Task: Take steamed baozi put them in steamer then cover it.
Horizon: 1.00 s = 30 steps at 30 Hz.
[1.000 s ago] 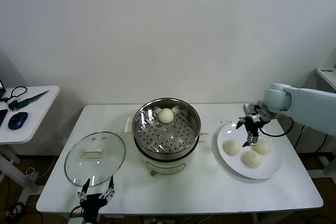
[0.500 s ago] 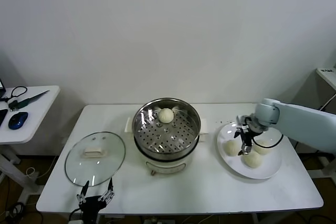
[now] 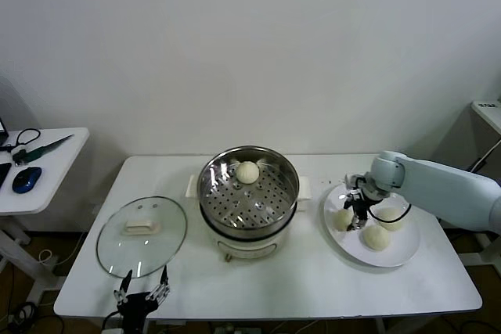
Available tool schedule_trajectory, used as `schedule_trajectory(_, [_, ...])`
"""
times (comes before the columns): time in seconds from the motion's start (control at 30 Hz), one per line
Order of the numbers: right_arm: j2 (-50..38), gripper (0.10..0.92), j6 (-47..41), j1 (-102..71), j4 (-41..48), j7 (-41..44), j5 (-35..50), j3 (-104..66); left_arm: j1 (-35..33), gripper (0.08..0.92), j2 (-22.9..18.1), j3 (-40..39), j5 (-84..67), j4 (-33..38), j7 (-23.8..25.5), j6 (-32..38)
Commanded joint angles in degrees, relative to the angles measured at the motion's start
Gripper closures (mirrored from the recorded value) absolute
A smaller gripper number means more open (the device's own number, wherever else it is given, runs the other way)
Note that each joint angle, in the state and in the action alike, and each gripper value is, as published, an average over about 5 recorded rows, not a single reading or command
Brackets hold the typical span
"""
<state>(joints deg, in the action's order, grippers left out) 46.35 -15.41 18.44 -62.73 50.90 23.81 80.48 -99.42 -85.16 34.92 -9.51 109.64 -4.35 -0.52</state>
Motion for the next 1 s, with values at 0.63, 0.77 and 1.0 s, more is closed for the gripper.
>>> schedule_trajectory(0.63, [21.4, 0.357, -4.9, 38.0, -15.8, -1.3, 34.7, 10.1, 0.4, 0.177, 0.4, -0.4, 0.5, 0.8, 0.2, -0.5])
schedule_trajectory(0.77, [28.7, 0.355, -7.1, 32.2, -14.4, -4.8, 34.3, 9.5, 0.4, 0.177, 0.6, -0.3, 0.3, 1.0, 0.3, -0.5])
schedule_trajectory(1.0, [35.7, 0.355, -8.8, 23.8, -8.6, -8.0, 30.2, 11.9, 0.4, 0.177, 0.8, 0.4, -0.2, 1.8, 0.3, -0.6])
